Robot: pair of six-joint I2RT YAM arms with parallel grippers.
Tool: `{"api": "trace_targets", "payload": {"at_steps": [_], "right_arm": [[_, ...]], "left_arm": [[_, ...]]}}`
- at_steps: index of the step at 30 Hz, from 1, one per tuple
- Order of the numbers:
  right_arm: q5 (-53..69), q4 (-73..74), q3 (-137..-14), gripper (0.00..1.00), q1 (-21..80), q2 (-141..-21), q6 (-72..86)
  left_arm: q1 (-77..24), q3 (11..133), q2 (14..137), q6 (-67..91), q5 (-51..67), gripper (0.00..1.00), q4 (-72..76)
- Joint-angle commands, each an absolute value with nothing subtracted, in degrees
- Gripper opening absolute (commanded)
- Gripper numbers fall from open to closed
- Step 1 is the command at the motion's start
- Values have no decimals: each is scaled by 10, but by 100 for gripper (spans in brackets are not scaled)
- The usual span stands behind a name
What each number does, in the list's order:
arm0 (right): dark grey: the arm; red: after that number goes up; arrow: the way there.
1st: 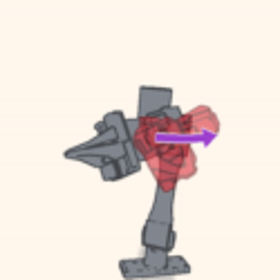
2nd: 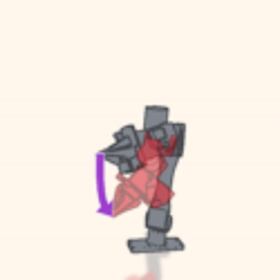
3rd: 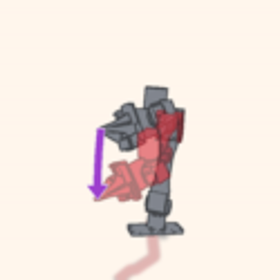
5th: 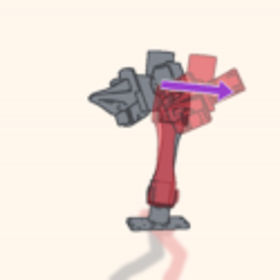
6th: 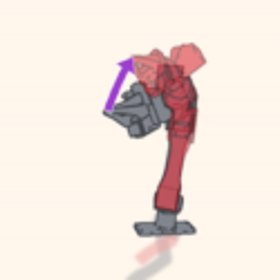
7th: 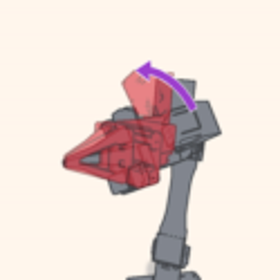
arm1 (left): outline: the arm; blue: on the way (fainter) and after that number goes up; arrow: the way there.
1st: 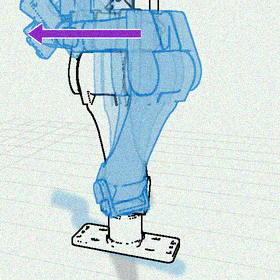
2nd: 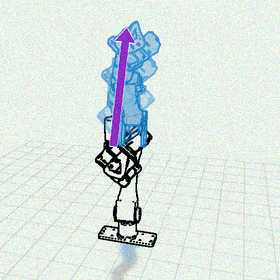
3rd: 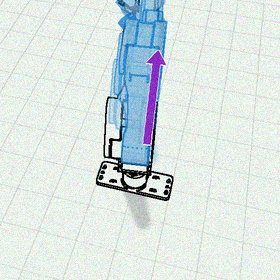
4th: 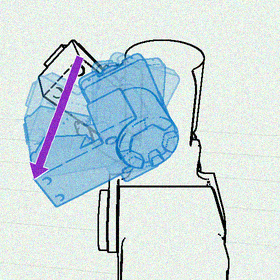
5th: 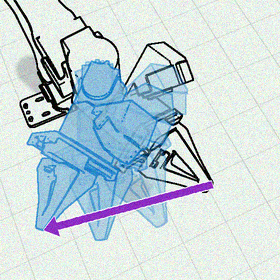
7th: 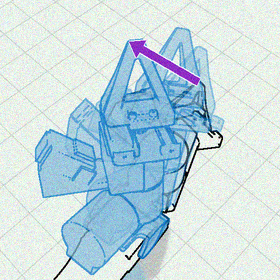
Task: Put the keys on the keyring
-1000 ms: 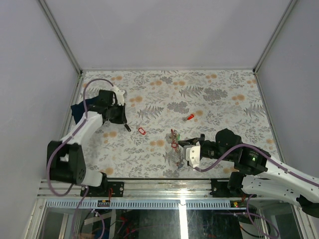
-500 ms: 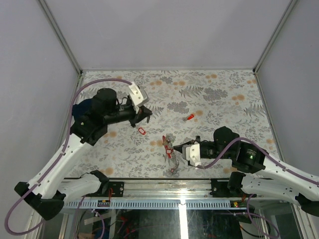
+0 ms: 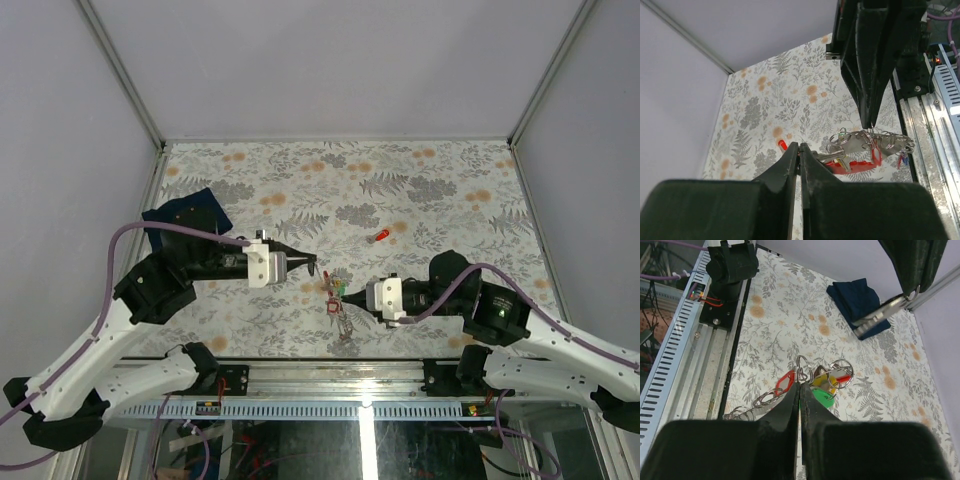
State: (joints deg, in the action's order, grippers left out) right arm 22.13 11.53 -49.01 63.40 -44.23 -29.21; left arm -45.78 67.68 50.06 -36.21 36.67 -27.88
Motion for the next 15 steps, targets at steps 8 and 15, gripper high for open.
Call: {"api": "trace_targets", "payload": {"at_steps": [8, 15], "right_arm": [[294, 101, -582, 0, 561, -479, -139], [437, 75, -589, 0, 447, -510, -24]], "left_arm": [[-473, 688, 500, -419, 452, 0, -259], [-476, 684, 495, -409, 453, 0, -261]]}}
